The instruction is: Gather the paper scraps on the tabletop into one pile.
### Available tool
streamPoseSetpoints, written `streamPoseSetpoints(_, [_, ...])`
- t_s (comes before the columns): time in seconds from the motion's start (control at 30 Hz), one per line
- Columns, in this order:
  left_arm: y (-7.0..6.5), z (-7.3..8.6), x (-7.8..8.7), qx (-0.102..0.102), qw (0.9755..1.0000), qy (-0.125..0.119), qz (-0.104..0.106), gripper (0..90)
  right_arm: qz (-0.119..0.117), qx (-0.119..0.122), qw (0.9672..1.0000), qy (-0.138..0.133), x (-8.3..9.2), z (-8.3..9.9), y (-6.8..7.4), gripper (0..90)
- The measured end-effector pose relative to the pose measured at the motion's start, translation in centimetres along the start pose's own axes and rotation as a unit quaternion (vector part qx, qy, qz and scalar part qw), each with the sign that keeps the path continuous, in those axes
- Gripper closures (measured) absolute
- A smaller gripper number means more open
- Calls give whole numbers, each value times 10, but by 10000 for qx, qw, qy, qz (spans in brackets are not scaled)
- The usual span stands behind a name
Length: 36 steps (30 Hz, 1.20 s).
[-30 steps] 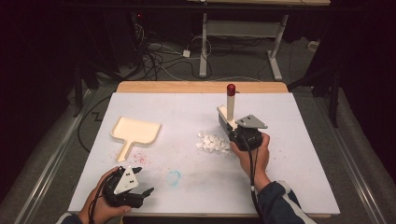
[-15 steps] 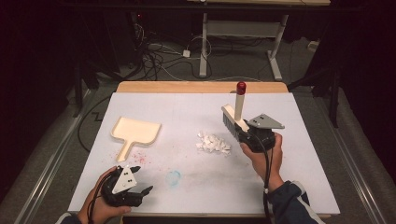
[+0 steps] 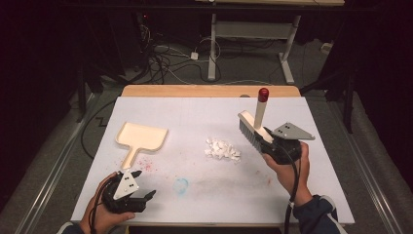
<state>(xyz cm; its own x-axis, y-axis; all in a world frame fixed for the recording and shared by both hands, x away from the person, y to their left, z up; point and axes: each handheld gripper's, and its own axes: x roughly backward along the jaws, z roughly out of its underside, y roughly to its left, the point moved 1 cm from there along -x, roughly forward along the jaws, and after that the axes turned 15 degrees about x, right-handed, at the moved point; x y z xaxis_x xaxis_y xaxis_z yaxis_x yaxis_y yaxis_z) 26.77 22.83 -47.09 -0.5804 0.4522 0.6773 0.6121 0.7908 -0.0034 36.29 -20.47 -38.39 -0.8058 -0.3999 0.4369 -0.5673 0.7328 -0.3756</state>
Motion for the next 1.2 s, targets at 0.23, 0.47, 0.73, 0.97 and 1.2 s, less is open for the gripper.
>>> streamPoseSetpoints(0.23, [0, 0, -1, -7, 10000, 9, -84, 220, -42, 17, 10000, 42, 10, 10, -4, 681])
streamPoseSetpoints(0.47, [1, -1, -2, 5, 9998, 38, -198, 220, -8, -15, 9999, 145, 15, 26, -4, 681])
streamPoseSetpoints(0.73, [4, 1, -3, 0, 9992, 92, -383, 222, -75, -16, 9997, 248, 15, 37, 1, 681])
streamPoseSetpoints(0.97, [9, 1, -2, 206, 9987, 102, -450, 222, -152, 60, 9995, 261, 19, 42, 5, 681])
streamPoseSetpoints(1.2, [9, -2, -4, 143, 9986, 54, -499, 222, -73, 55, 9996, 283, 27, 54, 7, 681])
